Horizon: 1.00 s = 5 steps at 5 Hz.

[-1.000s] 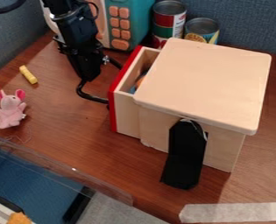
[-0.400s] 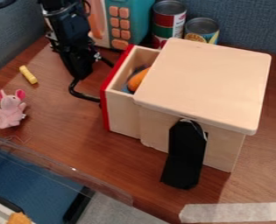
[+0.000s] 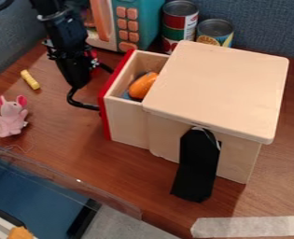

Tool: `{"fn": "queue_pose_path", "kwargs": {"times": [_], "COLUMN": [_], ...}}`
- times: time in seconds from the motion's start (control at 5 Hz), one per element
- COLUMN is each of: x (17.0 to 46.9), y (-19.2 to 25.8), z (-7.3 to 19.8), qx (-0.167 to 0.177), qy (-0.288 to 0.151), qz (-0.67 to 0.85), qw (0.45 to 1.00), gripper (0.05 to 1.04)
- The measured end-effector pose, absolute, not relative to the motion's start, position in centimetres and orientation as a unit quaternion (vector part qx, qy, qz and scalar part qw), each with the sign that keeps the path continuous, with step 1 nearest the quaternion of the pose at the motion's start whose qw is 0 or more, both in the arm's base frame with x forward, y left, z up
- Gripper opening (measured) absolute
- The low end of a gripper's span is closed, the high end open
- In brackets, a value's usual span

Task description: Opened the drawer

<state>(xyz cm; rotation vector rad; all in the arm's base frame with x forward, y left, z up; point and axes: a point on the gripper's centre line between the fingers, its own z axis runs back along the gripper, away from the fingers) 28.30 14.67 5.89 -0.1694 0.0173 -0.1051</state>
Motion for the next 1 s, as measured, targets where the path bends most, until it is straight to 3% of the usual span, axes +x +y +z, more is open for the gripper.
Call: {"fn": "queue_pose_path", "kwargs": {"times": [0.6,0.8,1.0], "x": [26.8,27.2,27.1], "y": [17.9,18.1,17.7], "z": [6.0,5.5,5.0], "qx": [-0.086,-0.105,-0.115], "qy": [0.029,0.046,0.062], "qz": [-0.046,-0.074,-0.157], "qw": [0.995,0.991,0.979], "gripper": [0.183,0.182,0.084]}}
